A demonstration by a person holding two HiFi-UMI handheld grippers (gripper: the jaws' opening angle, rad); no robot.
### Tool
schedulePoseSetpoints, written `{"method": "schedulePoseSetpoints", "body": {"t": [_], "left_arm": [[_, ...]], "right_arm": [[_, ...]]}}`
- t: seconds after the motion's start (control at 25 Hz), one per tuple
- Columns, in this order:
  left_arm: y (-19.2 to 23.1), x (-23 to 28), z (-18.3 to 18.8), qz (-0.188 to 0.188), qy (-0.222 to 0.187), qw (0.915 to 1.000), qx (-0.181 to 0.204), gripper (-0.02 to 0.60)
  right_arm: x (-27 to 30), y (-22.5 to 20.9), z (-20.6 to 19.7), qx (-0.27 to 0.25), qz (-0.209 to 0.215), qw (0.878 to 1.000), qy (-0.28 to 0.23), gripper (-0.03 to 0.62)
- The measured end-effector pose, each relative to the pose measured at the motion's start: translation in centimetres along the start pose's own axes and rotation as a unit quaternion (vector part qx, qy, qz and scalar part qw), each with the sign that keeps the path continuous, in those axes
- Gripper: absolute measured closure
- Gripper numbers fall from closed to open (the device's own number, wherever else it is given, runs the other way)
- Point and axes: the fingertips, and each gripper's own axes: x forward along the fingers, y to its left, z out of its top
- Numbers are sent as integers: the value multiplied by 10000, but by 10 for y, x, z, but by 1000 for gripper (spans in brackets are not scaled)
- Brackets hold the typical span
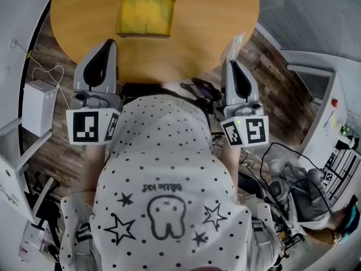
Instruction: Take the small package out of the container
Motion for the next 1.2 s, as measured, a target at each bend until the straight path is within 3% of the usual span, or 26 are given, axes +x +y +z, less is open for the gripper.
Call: {"method": "schedulePoseSetpoints", "body": {"t": [1.2], "left_arm": [[1,2,2,-128,-92,9999,-50,575]], "right_arm": [[-3,3,8,-284,-39,9996,61,579]]}}
